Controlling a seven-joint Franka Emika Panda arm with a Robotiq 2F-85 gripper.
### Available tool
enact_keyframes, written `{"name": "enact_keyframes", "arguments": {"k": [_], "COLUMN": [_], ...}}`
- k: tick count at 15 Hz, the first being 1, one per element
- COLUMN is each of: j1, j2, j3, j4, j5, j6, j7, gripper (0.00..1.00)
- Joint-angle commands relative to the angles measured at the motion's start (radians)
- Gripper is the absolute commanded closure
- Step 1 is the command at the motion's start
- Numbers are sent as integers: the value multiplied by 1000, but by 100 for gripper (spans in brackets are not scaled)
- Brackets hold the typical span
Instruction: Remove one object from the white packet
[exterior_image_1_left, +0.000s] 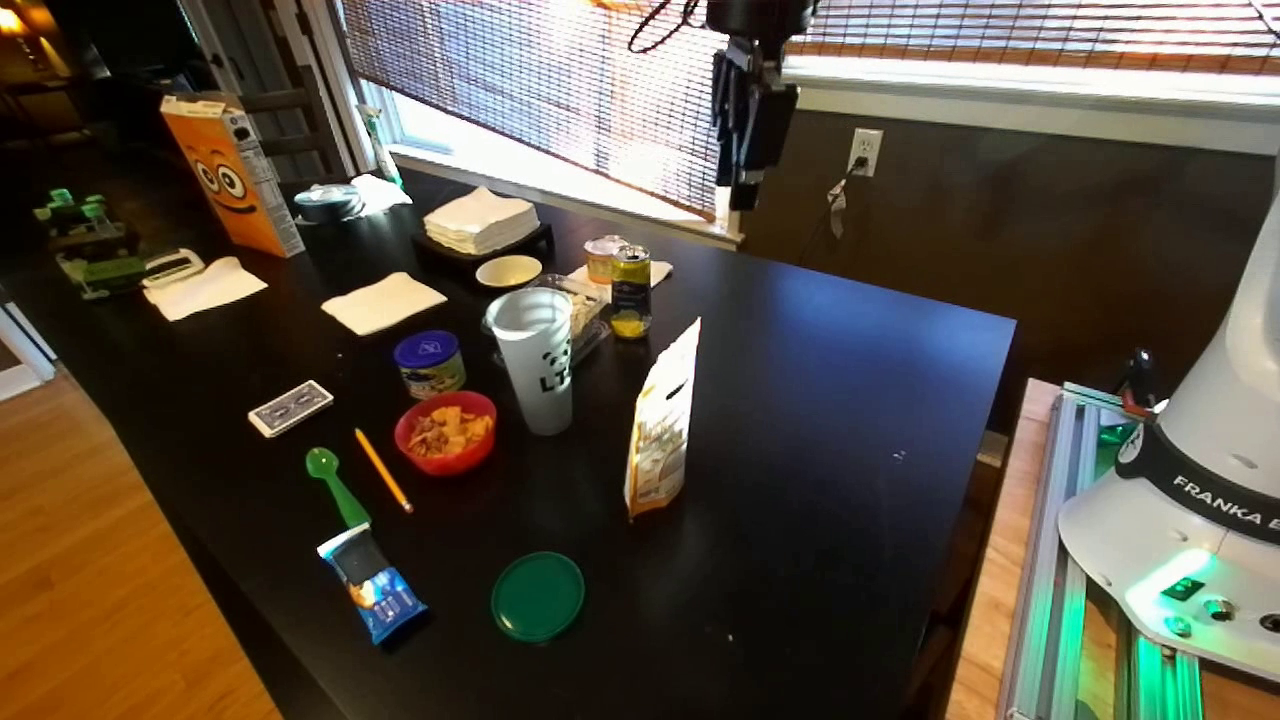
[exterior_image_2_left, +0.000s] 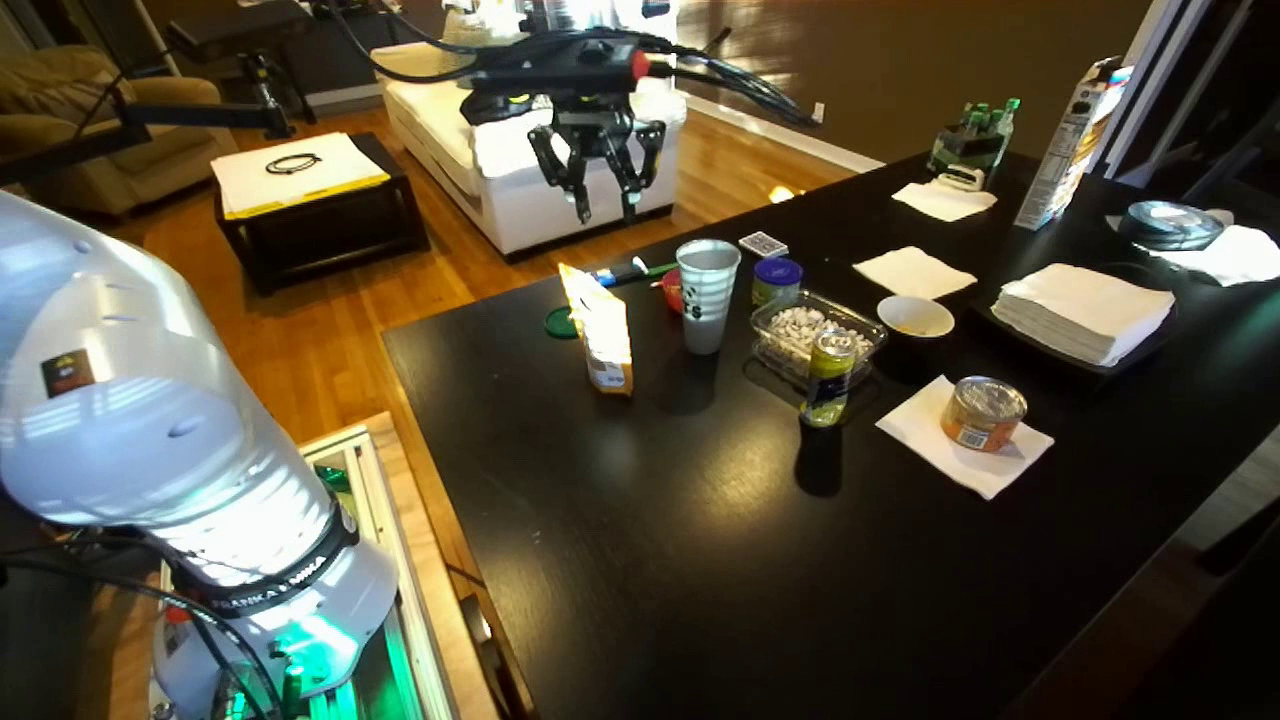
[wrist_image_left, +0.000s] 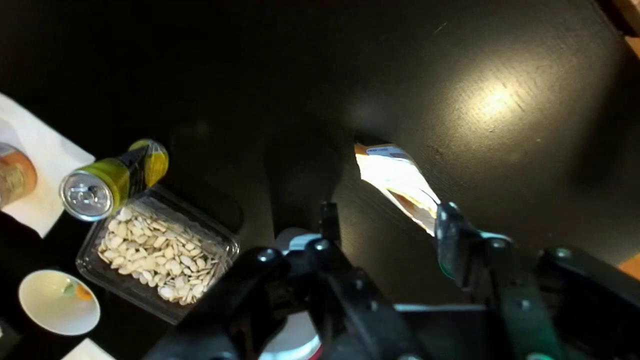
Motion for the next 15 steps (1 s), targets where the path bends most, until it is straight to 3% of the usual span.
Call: {"name": "enact_keyframes", "arguments": {"k": [1,4,5,14,15], "j1": [34,40,42,115,80], "j2": [128,167,169,92,128], "j3": [-30,-28,-24,-15,5], "j4": [67,96,101,-13,31], "j5": [-10,7,12,139,105], "j6": [78,94,89,88,92], "j7": [-184,-346,-398,-857,-765], "gripper": [76,98,100,100,99]}}
